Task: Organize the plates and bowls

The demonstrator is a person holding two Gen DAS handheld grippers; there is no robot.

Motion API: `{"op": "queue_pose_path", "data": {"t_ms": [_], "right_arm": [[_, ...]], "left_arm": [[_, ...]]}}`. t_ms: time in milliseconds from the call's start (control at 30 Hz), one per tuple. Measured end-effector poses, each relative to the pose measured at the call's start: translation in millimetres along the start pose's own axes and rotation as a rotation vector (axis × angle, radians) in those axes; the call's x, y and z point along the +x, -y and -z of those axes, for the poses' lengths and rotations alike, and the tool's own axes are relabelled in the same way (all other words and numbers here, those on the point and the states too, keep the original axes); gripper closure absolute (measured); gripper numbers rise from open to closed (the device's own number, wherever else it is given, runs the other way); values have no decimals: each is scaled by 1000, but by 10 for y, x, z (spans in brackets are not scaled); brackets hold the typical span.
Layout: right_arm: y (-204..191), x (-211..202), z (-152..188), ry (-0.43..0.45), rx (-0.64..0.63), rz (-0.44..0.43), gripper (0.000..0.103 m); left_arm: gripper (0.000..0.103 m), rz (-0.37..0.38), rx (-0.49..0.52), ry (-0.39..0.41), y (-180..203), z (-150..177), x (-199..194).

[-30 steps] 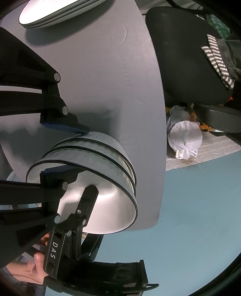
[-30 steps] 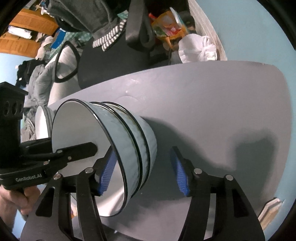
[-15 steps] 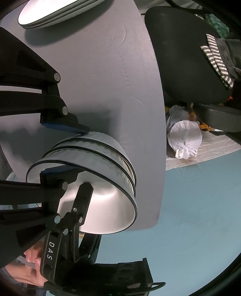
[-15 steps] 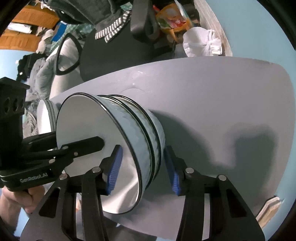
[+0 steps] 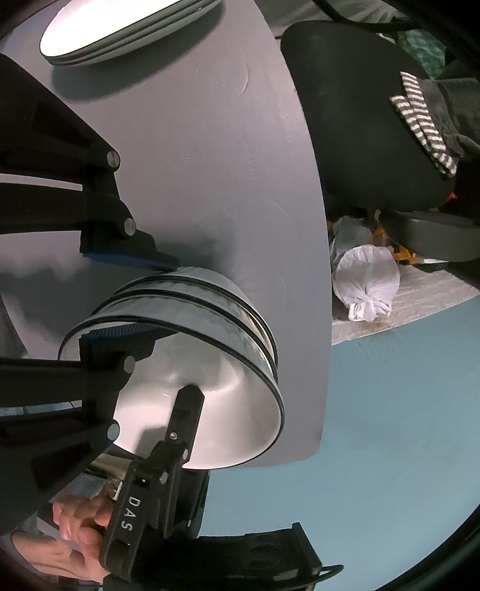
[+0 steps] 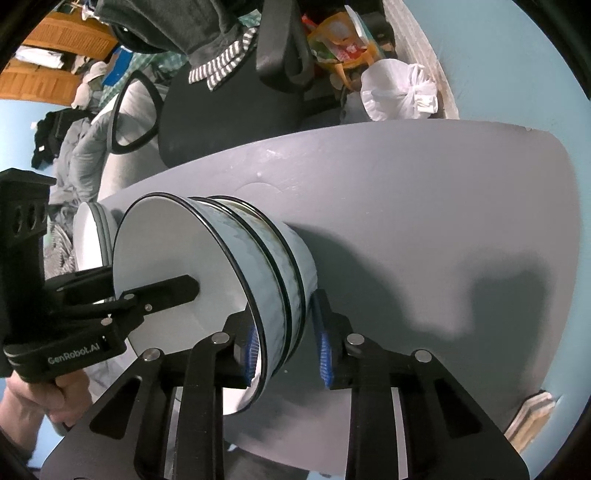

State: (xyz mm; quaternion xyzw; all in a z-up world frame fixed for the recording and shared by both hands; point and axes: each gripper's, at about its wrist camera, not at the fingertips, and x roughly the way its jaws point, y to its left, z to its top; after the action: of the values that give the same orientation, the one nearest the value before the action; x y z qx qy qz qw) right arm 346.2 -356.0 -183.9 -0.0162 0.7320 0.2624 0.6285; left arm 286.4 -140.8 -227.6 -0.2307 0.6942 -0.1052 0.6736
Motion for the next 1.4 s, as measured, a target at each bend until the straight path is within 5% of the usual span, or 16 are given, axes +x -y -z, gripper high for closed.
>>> {"op": "queue_pose_path", "data": {"t_ms": [467, 1400], "right_arm": [[-62, 51, 33, -28, 52, -45, 80], [-952, 329, 147, -81, -73, -32, 82]], "left_arm": [[78, -1, -25, -10, -209, 164, -136], [78, 2, -143, 77, -948, 742, -717]]}}
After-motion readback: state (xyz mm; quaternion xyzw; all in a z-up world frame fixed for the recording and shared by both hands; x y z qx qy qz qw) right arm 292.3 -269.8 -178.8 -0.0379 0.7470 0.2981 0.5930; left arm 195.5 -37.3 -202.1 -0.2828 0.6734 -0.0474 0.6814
